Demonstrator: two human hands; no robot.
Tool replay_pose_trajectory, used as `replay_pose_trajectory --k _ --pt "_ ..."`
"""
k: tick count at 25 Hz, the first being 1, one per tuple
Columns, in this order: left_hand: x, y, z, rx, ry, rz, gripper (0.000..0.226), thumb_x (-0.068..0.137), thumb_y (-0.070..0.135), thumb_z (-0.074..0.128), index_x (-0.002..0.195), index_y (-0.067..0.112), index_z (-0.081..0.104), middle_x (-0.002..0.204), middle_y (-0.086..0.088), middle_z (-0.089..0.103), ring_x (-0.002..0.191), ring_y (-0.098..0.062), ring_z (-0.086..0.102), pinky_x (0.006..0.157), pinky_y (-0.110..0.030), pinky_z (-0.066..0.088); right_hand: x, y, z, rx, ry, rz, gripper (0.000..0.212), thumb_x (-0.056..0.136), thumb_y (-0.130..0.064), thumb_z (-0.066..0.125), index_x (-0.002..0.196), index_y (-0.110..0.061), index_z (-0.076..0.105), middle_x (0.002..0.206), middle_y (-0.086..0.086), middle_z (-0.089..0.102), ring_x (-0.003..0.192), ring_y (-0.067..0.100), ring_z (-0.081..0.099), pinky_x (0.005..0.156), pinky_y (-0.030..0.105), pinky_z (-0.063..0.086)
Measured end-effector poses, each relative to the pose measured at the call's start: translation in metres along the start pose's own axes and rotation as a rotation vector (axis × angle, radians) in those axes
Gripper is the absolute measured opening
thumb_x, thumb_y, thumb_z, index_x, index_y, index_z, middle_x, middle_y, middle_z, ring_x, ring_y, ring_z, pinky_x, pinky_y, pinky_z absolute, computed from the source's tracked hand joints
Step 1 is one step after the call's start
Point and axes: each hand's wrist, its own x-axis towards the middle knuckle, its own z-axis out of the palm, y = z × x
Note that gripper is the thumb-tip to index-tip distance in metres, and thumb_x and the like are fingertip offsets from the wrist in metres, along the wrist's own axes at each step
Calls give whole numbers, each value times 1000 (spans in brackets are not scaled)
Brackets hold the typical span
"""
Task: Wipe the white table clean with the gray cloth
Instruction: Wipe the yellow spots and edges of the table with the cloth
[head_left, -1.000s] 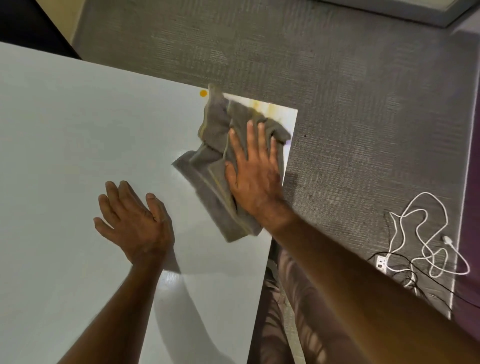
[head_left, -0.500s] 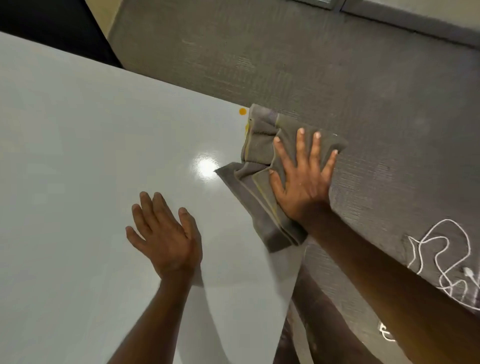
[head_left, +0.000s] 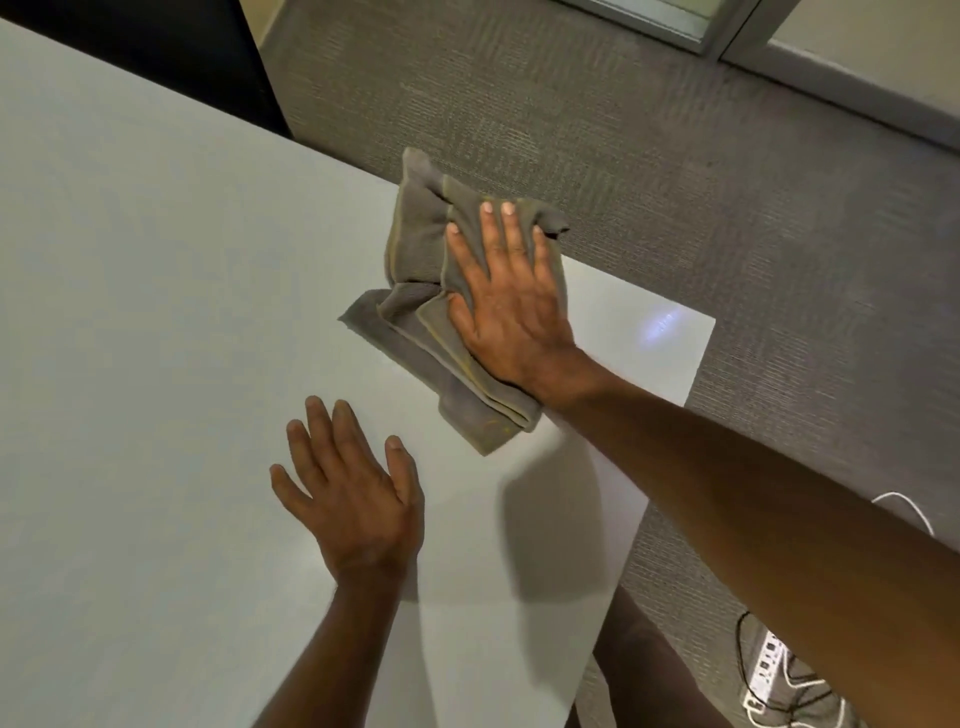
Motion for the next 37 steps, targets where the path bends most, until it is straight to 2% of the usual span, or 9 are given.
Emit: replay_pose_trajectory --k 7,11,15,18,21,23,27,31,37 --pt "0 3 -6 -2 -29 -6 68 105 54 14 158 16 32 171 -8 27 158 -32 23 123 -62 22 16 -22 1 26 -41 -155 73 105 -54 23 169 -19 15 177 21 9 165 38 7 132 58 13" --pt "1 6 -13 8 -57 -11 66 105 51 18 159 15 33 171 -8 27 158 -33 24 122 -62 24 -50 -1 -1 54 -61 -177 71 107 -51 25 170 -20 16 177 18 8 166 35 6 132 56 15" --pt "1 7 -16 11 -67 -15 65 104 49 24 159 15 33 171 -8 27 158 -33 25 122 -61 23 -133 39 1 12 20 -164 69 104 -47 43 166 -21 30 175 17 22 163 37 19 127 62 25" --pt "1 7 -15 25 -67 -9 65 105 50 21 159 15 33 172 -7 25 158 -32 24 123 -59 20 -159 59 -2 -79 -54 -16 79 97 -69 41 167 -36 24 176 16 18 161 45 19 124 74 16" --pt "3 7 -12 33 -65 -7 65 105 49 24 159 15 33 172 -7 24 159 -32 23 124 -58 18 -136 58 -8 -123 -94 96 92 89 -81 38 168 -38 18 175 21 16 158 54 19 120 78 17" --pt "13 1 -9 16 -89 -53 66 104 49 26 160 15 33 173 -8 23 159 -32 22 125 -59 18 -96 43 -6 -142 -102 36 88 92 -80 30 168 -38 15 176 20 12 159 55 15 118 80 19" --pt "11 7 -17 39 -152 -32 74 104 56 9 160 15 35 172 -11 25 159 -35 24 123 -63 22 -37 17 -6 -126 -126 21 91 90 -89 24 167 -45 6 178 14 6 160 54 10 120 82 12" --pt "10 8 -24 45 -195 -23 83 103 60 -3 160 14 38 172 -12 26 159 -37 25 123 -65 23 17 -9 -4 -94 -100 -92 80 99 -73 26 168 -40 4 178 16 6 163 46 9 124 73 19" --pt "10 8 -23 31 -195 -20 77 105 57 5 159 14 39 172 -11 25 159 -36 24 123 -65 22 106 -53 0 7 -88 -241 72 105 -53 29 170 -26 12 178 13 10 165 36 11 130 57 21"
